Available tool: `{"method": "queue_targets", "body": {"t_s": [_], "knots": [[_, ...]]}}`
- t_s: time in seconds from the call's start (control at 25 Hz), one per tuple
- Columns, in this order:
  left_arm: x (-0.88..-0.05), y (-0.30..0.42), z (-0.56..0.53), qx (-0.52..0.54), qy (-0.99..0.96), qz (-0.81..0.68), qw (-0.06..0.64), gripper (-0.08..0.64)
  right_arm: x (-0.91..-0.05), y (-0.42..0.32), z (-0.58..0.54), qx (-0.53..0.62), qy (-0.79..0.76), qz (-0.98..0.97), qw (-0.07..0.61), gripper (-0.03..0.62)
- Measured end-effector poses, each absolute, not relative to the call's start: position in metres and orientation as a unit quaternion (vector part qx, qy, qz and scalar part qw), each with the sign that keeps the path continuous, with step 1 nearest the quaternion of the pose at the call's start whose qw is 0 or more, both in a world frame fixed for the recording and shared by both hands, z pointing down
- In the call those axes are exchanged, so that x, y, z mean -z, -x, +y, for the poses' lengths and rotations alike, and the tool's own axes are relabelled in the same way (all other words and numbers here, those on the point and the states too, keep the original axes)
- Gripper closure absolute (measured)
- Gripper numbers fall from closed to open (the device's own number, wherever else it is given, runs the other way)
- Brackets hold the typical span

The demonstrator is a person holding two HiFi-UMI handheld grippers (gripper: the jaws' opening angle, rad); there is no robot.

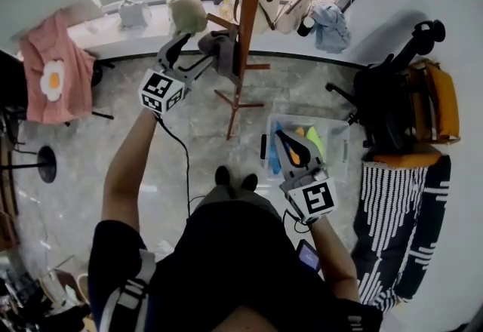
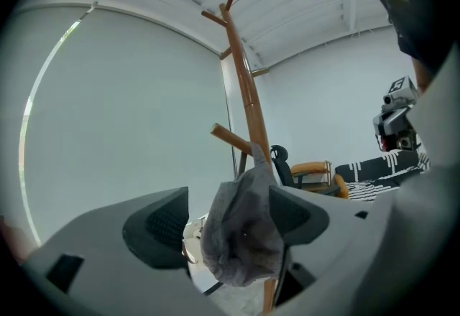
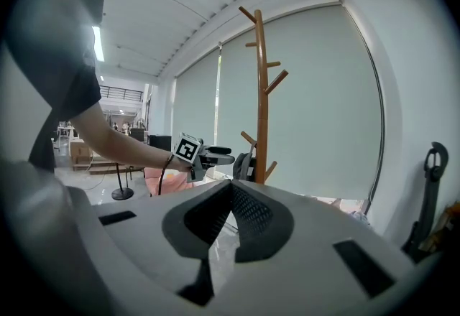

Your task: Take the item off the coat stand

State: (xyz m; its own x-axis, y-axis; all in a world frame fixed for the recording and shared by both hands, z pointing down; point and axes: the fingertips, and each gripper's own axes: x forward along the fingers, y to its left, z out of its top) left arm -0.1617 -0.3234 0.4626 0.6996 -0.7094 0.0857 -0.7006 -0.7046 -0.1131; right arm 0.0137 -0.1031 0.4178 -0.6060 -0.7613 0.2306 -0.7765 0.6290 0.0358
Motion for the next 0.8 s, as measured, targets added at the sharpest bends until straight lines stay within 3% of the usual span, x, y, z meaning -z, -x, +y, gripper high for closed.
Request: {"method": "queue_targets", "body": {"t_s": [0.48,0.8], "knots": [[-0.498,0.161,-0.360,0.083,0.942,0.326,-0.010,0.209,-0.429,-0.017,-0.113,-0.048,-0.436,-0.889,0.130,0.572],[-0.501,0.145,-0.370,0.102,0.955,0.280,0.003,0.210,-0.436,-0.021,-0.117,-0.054,-0.442,-0.885,0.138,0.572]]}}
